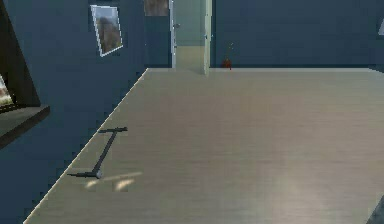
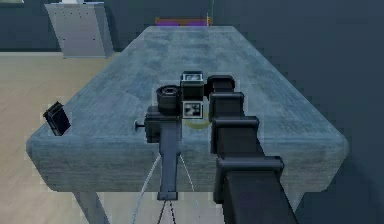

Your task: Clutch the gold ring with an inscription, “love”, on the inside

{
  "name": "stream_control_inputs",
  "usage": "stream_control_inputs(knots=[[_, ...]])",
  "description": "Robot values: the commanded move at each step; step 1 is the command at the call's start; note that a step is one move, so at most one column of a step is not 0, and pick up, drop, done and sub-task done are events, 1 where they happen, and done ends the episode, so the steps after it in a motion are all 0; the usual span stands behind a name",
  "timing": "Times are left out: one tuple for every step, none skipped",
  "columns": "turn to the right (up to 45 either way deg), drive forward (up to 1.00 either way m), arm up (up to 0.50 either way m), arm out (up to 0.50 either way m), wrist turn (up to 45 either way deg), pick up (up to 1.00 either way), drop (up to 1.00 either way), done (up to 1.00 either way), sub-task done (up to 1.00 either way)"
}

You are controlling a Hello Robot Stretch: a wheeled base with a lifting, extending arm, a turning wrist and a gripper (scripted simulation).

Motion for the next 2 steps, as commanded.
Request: stream_control_inputs(knots=[[0.0, 0.00, 0.00, 0.00, 45.0, 0.00, 0.00, 0.00, 0.00], [0.0, 0.00, 0.00, 0.00, 45.0, 0.00, 0.00, 0.00, 0.00]])
